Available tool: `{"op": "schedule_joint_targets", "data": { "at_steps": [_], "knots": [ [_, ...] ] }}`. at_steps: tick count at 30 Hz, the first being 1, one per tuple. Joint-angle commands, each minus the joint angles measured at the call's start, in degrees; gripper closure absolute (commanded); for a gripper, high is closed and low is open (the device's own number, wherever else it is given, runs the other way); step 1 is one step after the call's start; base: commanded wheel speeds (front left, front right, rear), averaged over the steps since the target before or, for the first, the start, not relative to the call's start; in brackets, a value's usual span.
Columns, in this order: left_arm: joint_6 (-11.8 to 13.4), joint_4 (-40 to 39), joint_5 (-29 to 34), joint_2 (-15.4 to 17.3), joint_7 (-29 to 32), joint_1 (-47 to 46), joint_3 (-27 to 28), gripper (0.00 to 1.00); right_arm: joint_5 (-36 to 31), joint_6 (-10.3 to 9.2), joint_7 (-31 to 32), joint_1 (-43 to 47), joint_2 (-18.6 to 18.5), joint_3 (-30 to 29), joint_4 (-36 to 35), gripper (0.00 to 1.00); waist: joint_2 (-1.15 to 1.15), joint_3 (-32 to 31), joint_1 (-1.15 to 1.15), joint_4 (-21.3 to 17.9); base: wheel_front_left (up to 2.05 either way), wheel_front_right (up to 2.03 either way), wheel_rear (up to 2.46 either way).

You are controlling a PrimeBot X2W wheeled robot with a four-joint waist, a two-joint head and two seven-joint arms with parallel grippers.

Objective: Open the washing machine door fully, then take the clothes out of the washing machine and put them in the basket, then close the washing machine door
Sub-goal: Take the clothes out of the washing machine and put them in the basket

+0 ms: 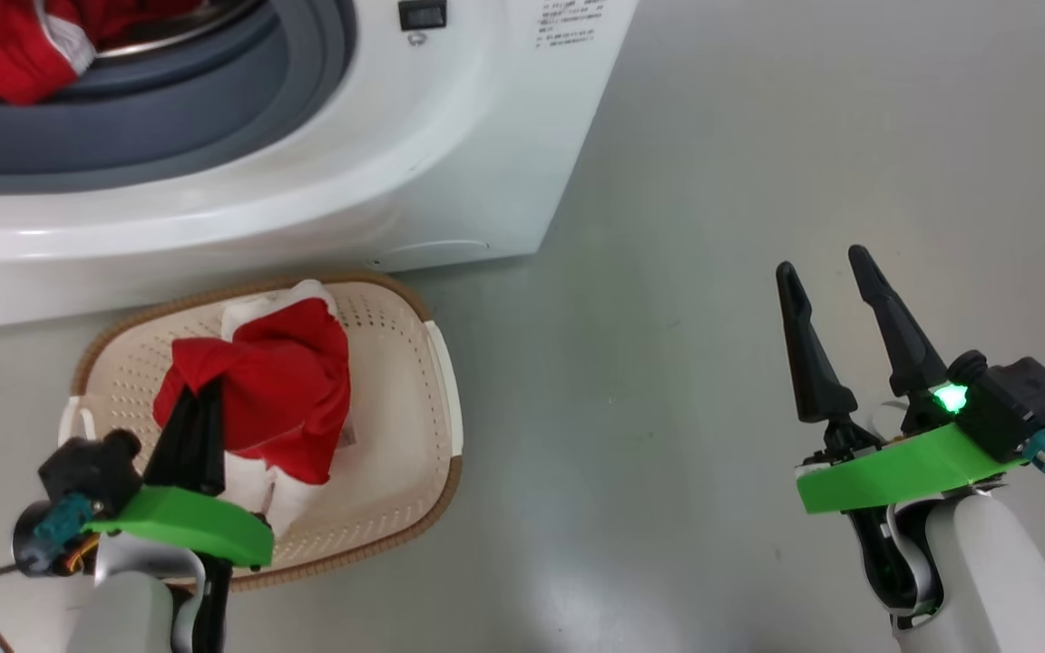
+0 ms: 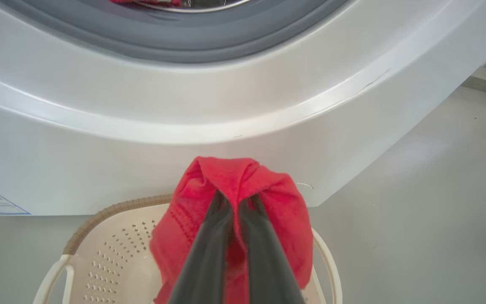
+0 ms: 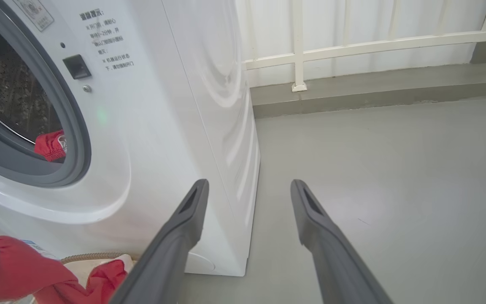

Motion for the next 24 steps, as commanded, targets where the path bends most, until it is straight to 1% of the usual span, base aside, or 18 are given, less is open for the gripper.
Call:
{"op": "schedule_joint_targets", "data": {
  "at_steps": [1,10,16,24],
  "knots": [
    [-0.3,-0.2,0.7,1.9,-0.3,-0.9,1.3,1.0,0.4,0.36,-0.4,-0.6,0.1,1.2,-1.6,0.0,0.0,2.0,0.0,-0.8,0.0,0.0,0.0],
    [-0.3,14.0,2.7,4.4,-0.3,-9.2,-2.7,1.0,1.4,0.36,-0.4,-2.9,0.1,1.5,-2.9,0.0,0.0,8.7,0.0,-2.2,0.0,0.0,0.0],
    [-0.3,20.7,3.1,5.9,-0.3,-14.9,-4.8,1.0,1.4,0.36,-0.4,-5.0,0.1,2.0,-3.7,0.0,0.0,13.4,0.0,-2.9,0.0,0.0,0.0],
    [-0.3,28.5,3.2,7.2,-0.3,-21.2,-7.0,1.0,1.2,0.36,-0.4,-6.5,0.1,1.8,-5.1,0.0,0.0,17.9,0.0,-3.5,0.0,0.0,0.0]
  ]
}}
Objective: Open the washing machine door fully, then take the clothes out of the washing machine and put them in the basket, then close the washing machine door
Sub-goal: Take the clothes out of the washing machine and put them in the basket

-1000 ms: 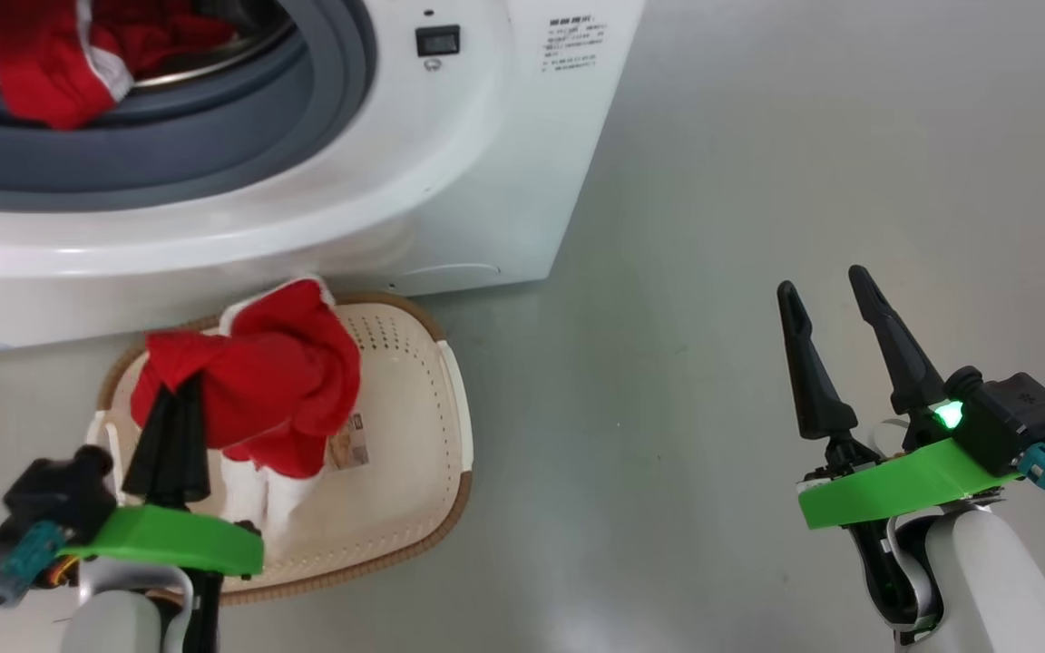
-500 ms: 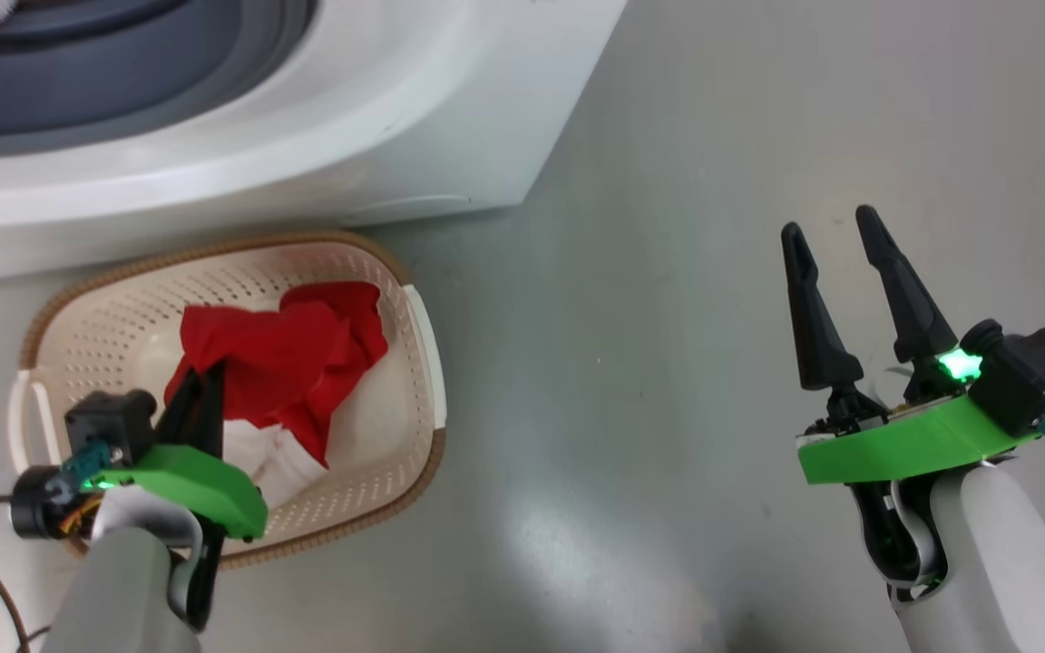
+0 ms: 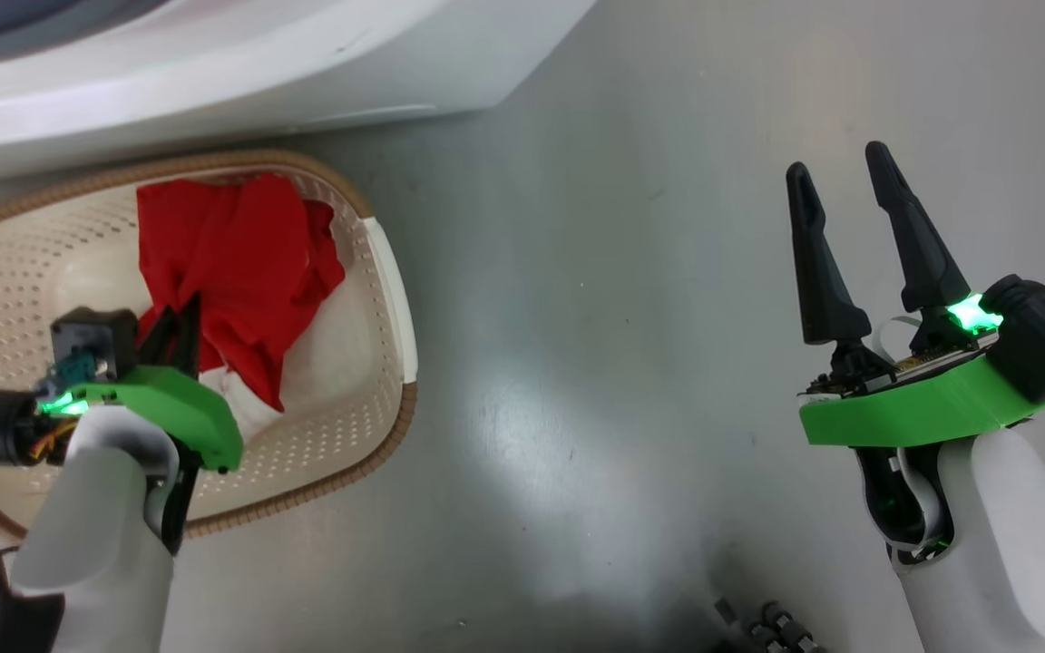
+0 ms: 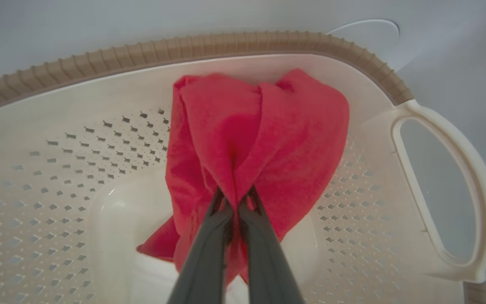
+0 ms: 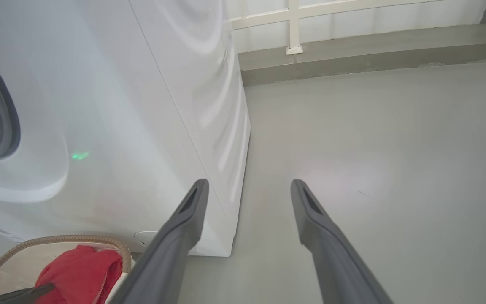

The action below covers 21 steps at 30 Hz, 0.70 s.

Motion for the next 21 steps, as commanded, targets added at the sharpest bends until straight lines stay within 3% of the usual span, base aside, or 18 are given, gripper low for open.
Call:
{"op": "schedule_joint_targets", "data": {
  "at_steps": [1,14,17,19,21],
  "knots": [
    [-0.3,1.1,0.3,2.4,-0.3,-0.4,0.7,1.0,0.0,0.36,-0.4,0.1,0.1,1.3,-1.7,0.0,0.0,2.8,0.0,-0.6,0.0,0.0,0.0],
    [-0.3,9.9,-1.1,2.8,-0.3,-7.2,-0.2,1.0,-1.0,0.36,-0.4,-0.5,0.1,1.1,-2.6,0.0,0.0,5.4,0.0,-0.5,0.0,0.0,0.0],
    [-0.3,10.4,-1.5,2.7,-0.3,-7.6,0.1,0.47,-1.2,0.36,-0.4,-0.7,0.1,1.1,-2.4,0.0,0.0,5.1,0.0,-0.4,0.0,0.0,0.0],
    [-0.3,10.4,-1.8,2.3,-0.3,-7.4,0.2,0.03,-1.3,0.36,-0.4,-0.7,0.1,1.2,-2.3,0.0,0.0,4.5,0.0,-0.1,0.0,0.0,0.0],
    [-0.3,10.1,-2.2,1.9,-0.3,-7.0,0.5,0.0,-1.4,0.36,-0.4,-0.6,0.1,1.2,-2.1,0.0,0.0,3.8,0.0,0.2,0.0,0.0,0.0]
  ]
}}
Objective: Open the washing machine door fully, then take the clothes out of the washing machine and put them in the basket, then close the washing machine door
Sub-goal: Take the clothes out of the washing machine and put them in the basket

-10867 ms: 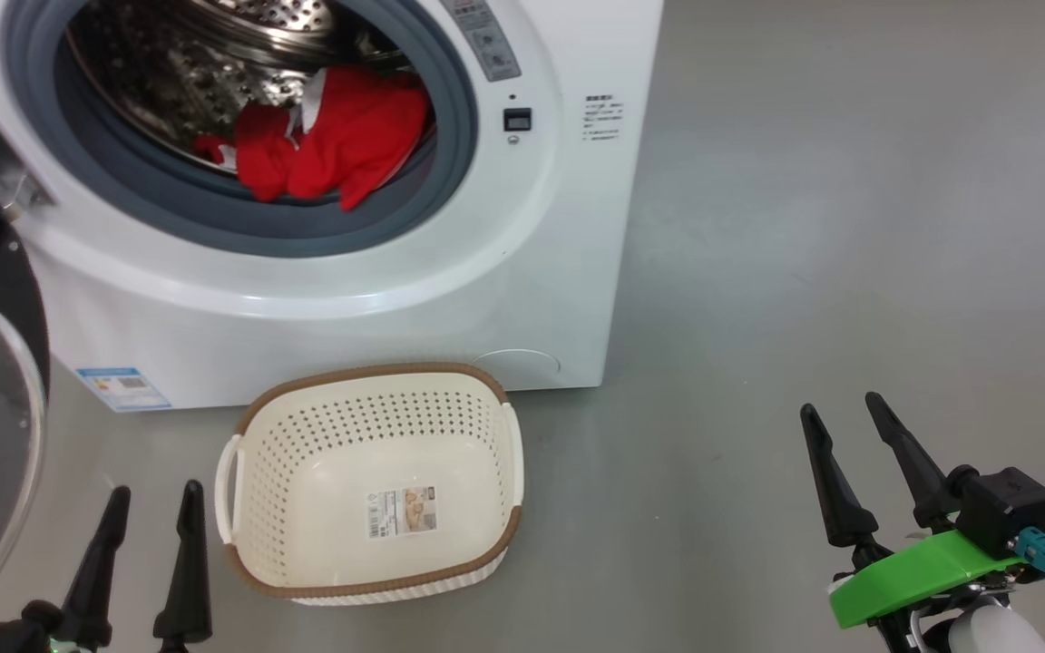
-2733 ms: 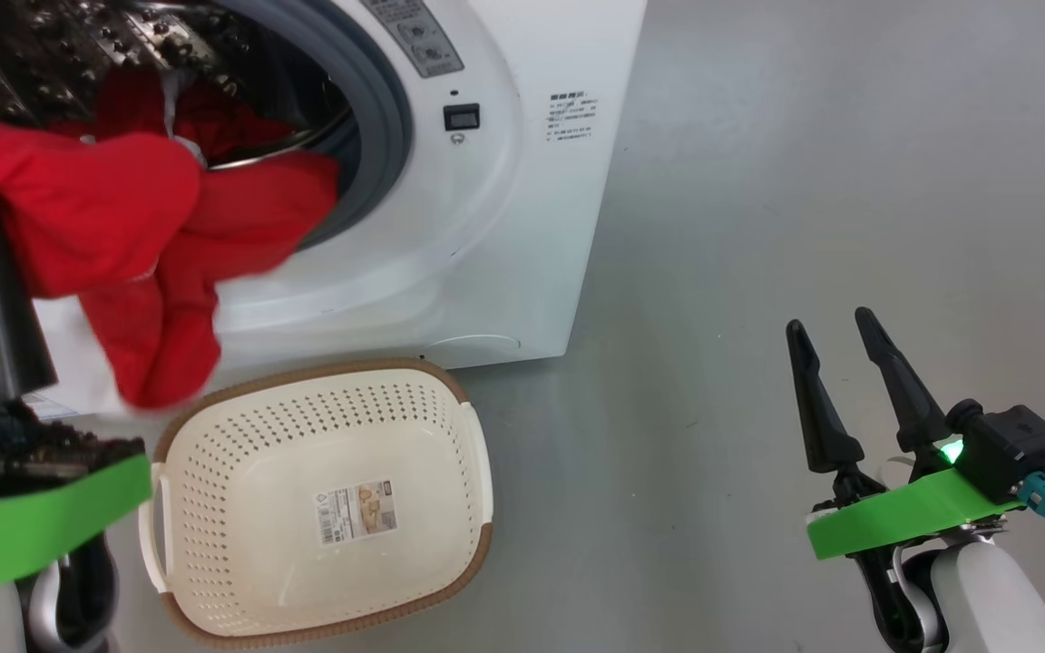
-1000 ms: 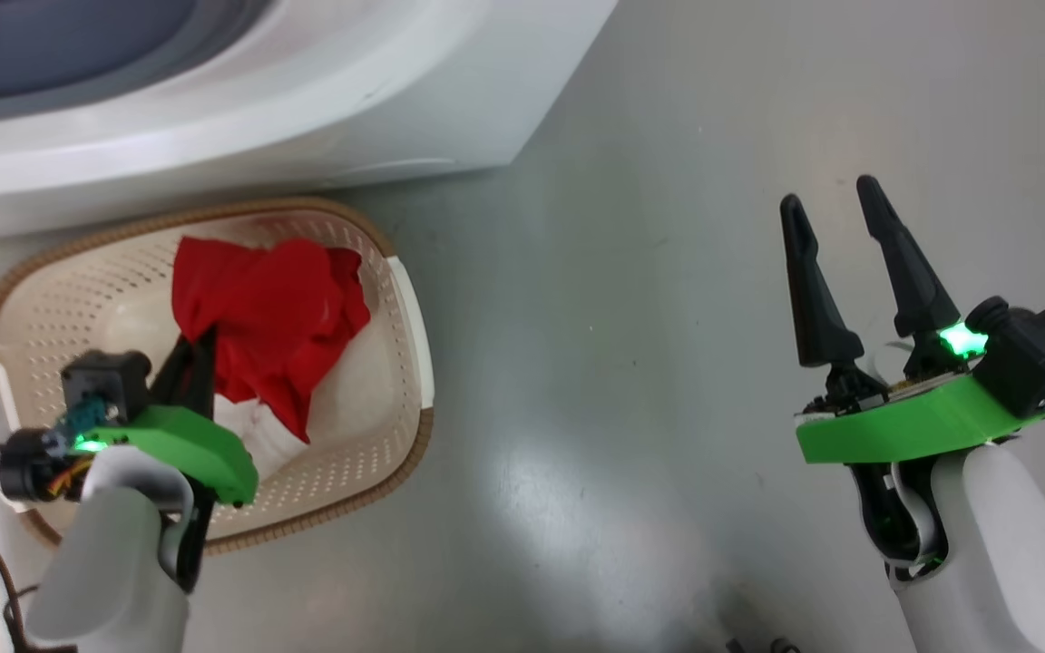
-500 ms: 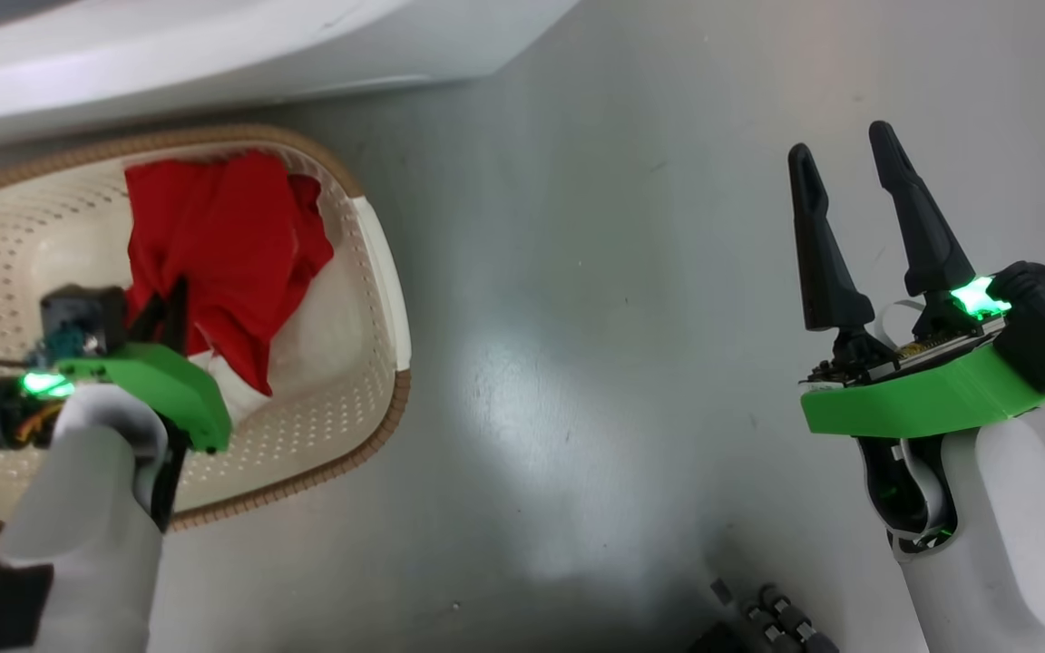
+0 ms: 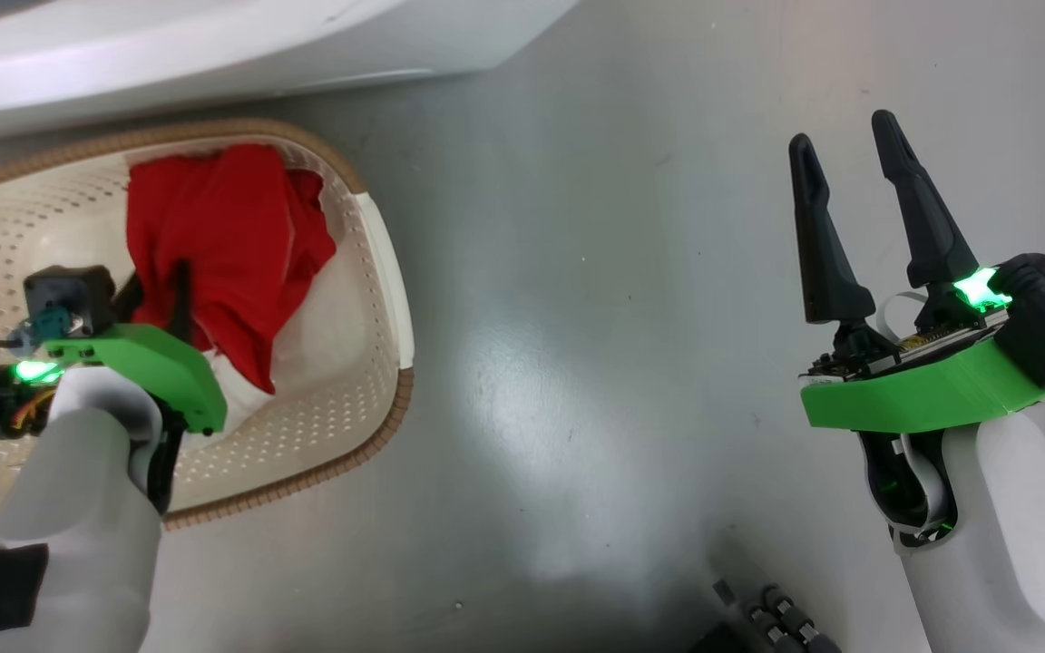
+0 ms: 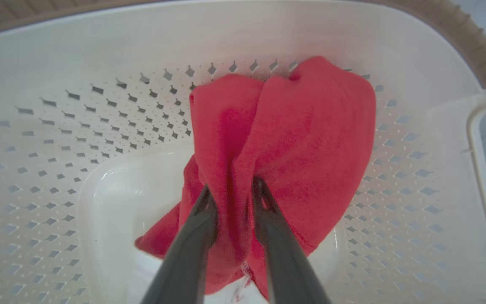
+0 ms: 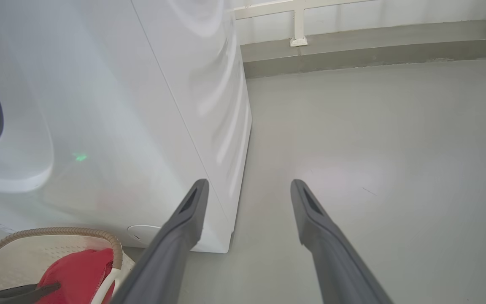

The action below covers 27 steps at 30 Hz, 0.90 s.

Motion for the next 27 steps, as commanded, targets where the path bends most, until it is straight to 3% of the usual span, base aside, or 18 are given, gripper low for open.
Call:
{"op": "schedule_joint_targets", "data": {
  "at_steps": [1,9,27],
  "knots": [
    [-0.3,-0.6,-0.8,1.5,-0.3,1.9,1.4,0.0,-0.6,0.36,-0.4,1.3,0.1,1.2,-1.0,0.0,0.0,-0.9,0.0,0.5,0.0,0.0,0.0],
    [-0.3,-3.4,-2.4,0.3,-0.3,4.9,2.4,0.0,-1.2,0.36,-0.4,1.7,0.1,1.2,0.1,0.0,0.0,-5.0,0.0,2.0,0.0,0.0,0.0],
    [-0.3,-21.7,-4.1,-0.9,-0.3,17.3,6.0,0.0,-2.7,0.36,-0.4,5.7,-0.1,0.8,3.4,0.0,0.0,-18.8,0.0,5.1,0.0,0.0,0.0]
  ]
}}
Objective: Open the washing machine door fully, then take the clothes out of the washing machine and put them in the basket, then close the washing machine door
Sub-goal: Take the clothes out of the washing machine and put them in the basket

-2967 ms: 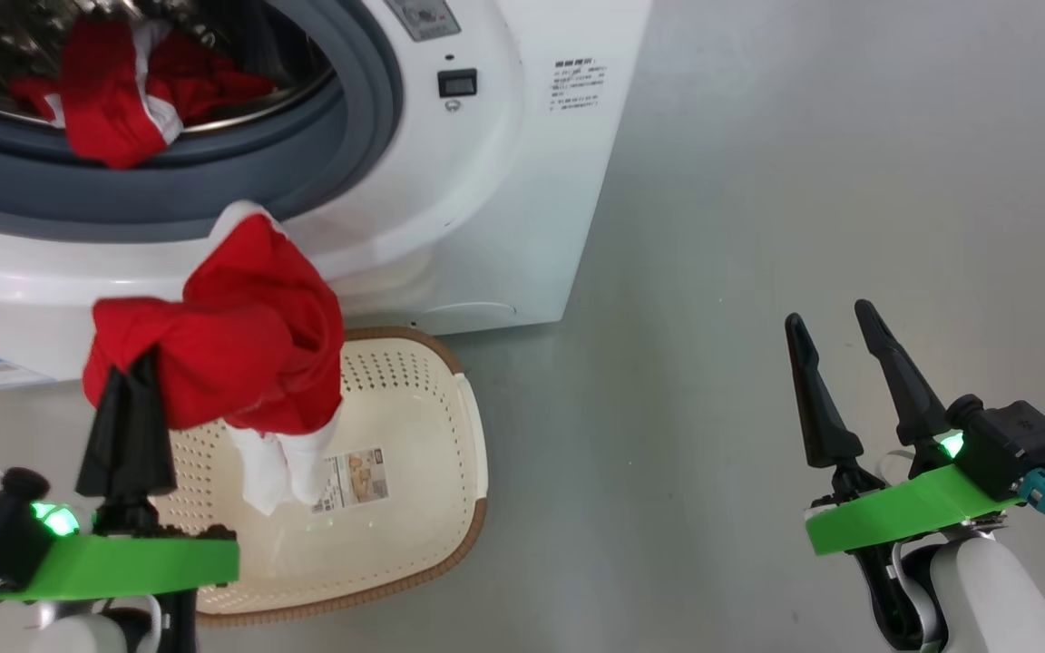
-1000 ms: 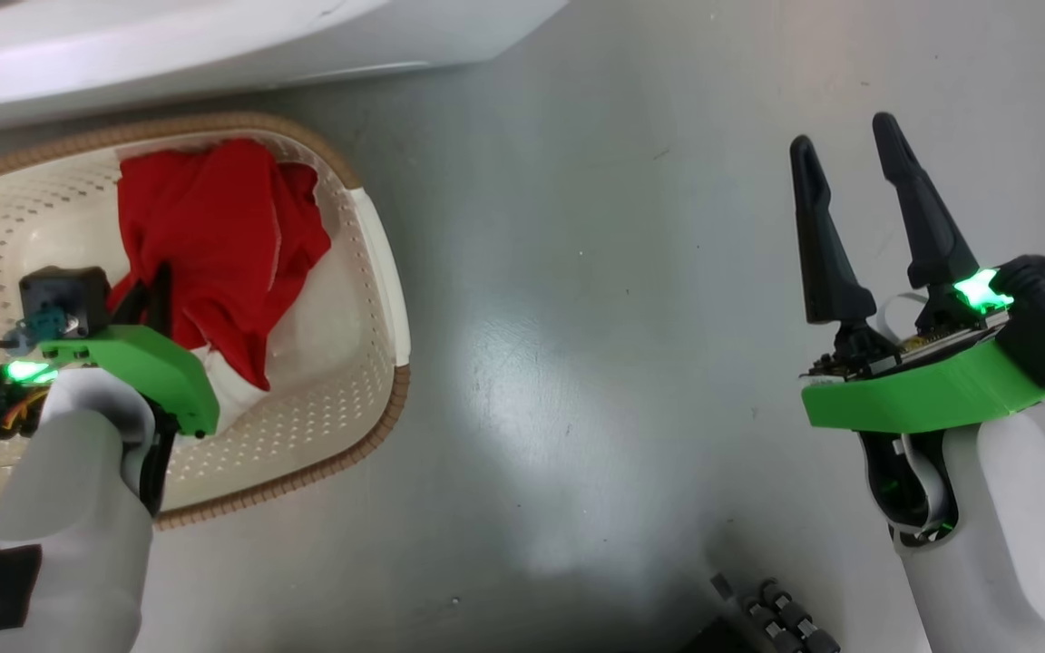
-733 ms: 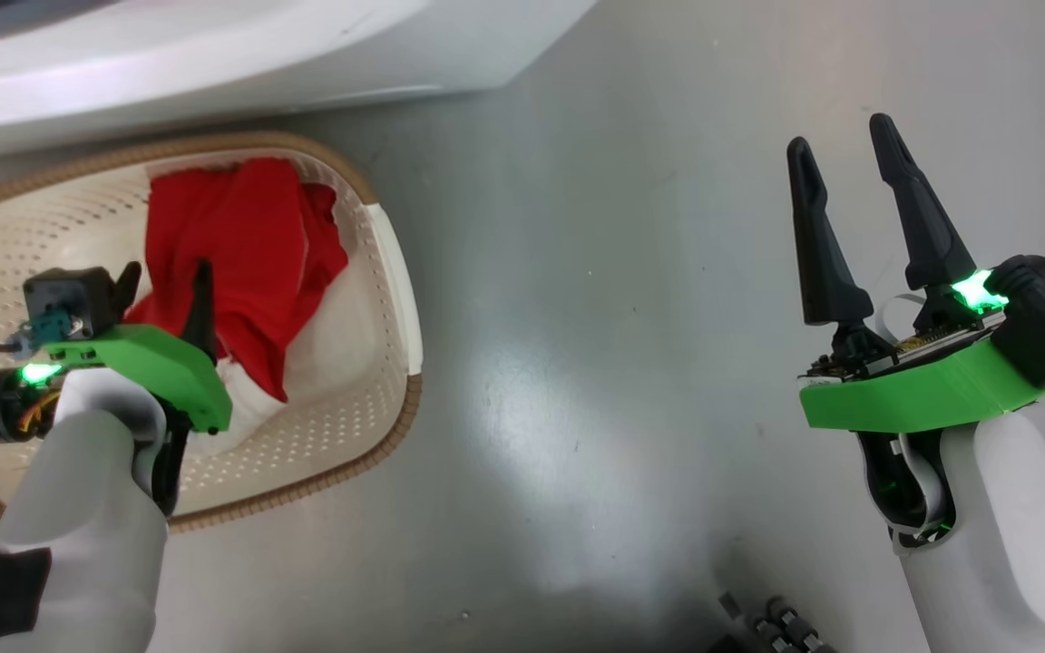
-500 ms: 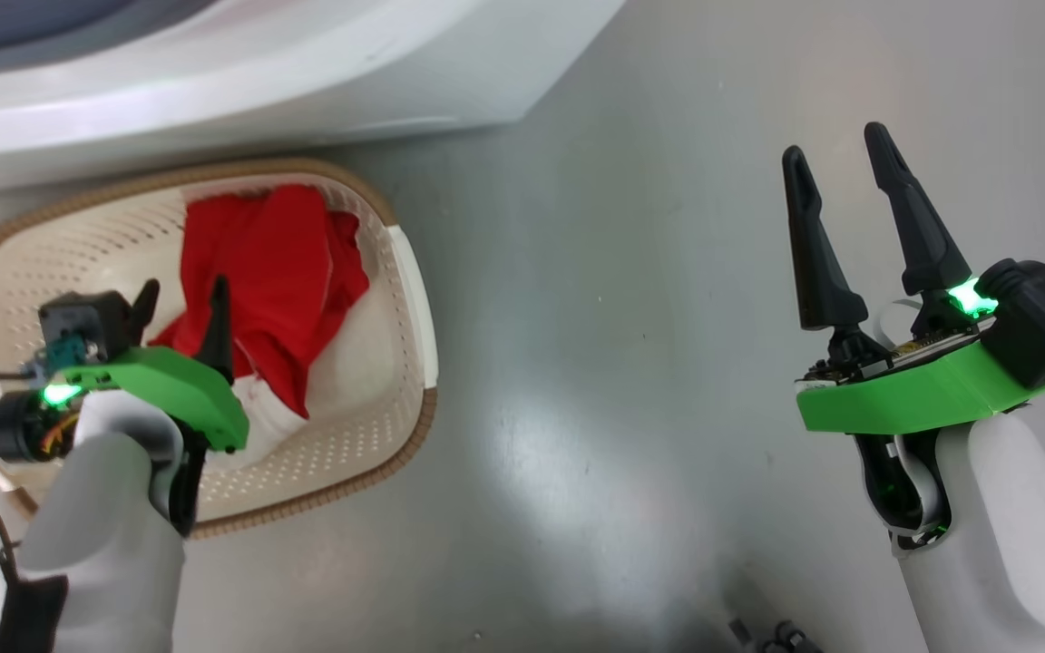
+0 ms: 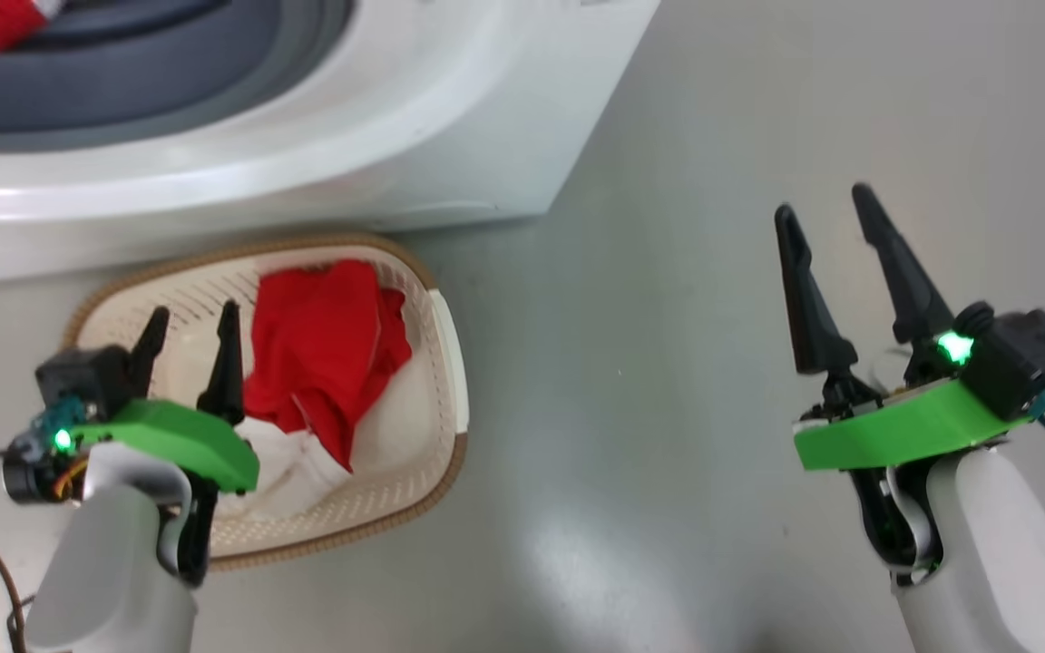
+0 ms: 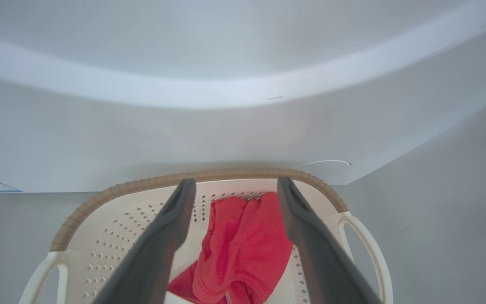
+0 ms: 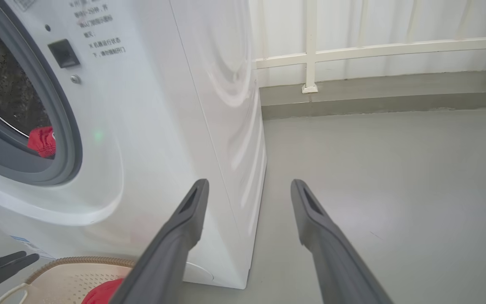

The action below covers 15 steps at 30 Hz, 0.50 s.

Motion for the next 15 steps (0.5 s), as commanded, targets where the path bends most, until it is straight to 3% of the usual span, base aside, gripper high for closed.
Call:
{"op": "schedule_joint_targets", "data": {
  "at_steps": [1,15],
  "knots": [
    [-0.3,-2.3,-0.1,1.6,-0.3,2.8,1.9,0.0,-0.8,0.36,-0.4,2.3,-0.1,1.1,-0.8,0.0,0.0,-3.9,0.0,1.3,0.0,0.0,0.0],
    [-0.3,-16.6,1.7,-0.1,-0.3,13.5,4.4,0.0,0.0,0.36,-0.4,7.5,-1.1,0.8,0.6,0.0,0.0,-13.6,0.0,2.5,0.0,0.0,0.0]
  ]
}}
